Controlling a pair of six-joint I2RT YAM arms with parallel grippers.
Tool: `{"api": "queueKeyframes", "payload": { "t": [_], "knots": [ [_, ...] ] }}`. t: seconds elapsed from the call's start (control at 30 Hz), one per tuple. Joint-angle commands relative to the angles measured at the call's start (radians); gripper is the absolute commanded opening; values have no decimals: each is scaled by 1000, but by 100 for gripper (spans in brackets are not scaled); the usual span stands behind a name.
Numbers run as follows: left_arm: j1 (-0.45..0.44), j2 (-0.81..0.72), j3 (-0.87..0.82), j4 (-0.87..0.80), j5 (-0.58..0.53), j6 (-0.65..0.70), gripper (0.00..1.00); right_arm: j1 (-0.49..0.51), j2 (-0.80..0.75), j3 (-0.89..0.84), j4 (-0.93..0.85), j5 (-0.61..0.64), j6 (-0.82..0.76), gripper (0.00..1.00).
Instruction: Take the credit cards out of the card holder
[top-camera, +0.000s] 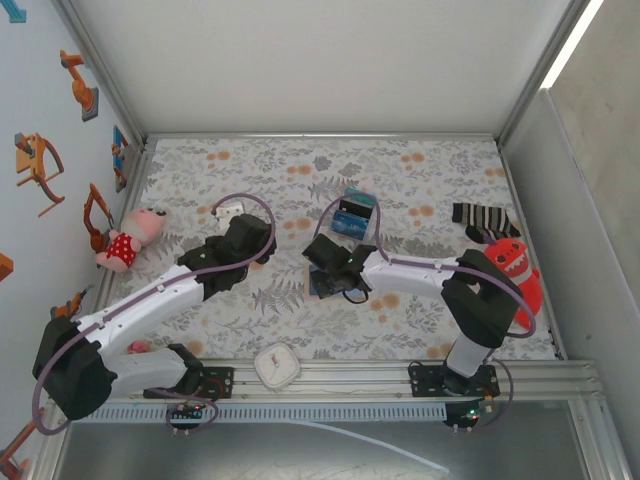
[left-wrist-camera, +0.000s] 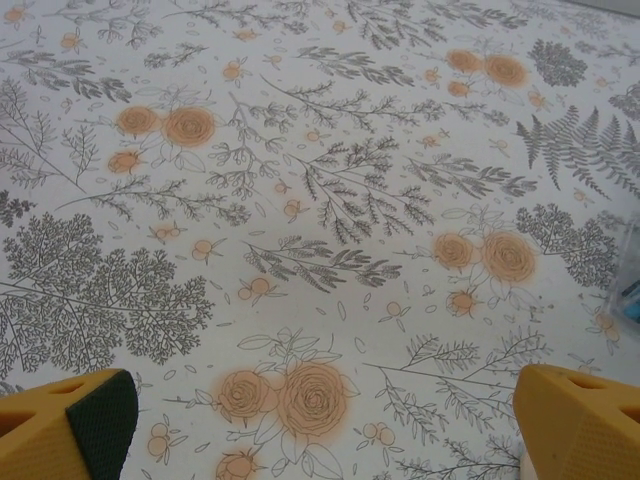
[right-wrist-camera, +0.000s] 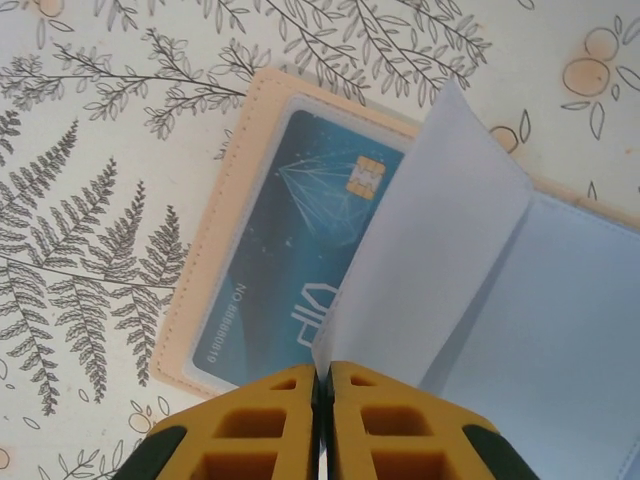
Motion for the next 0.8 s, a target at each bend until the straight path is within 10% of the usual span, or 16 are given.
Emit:
{"api": "queueKeyframes", "payload": {
  "t": [0.0, 0.77],
  "knots": [
    [-10, 21, 35, -21, -17, 38, 97, -12, -53, -27, -7, 36, 51, 10],
    [-63, 166, 101, -59, 6, 98, 97, -132, -213, -250, -7, 107, 155, 19]
  ]
}}
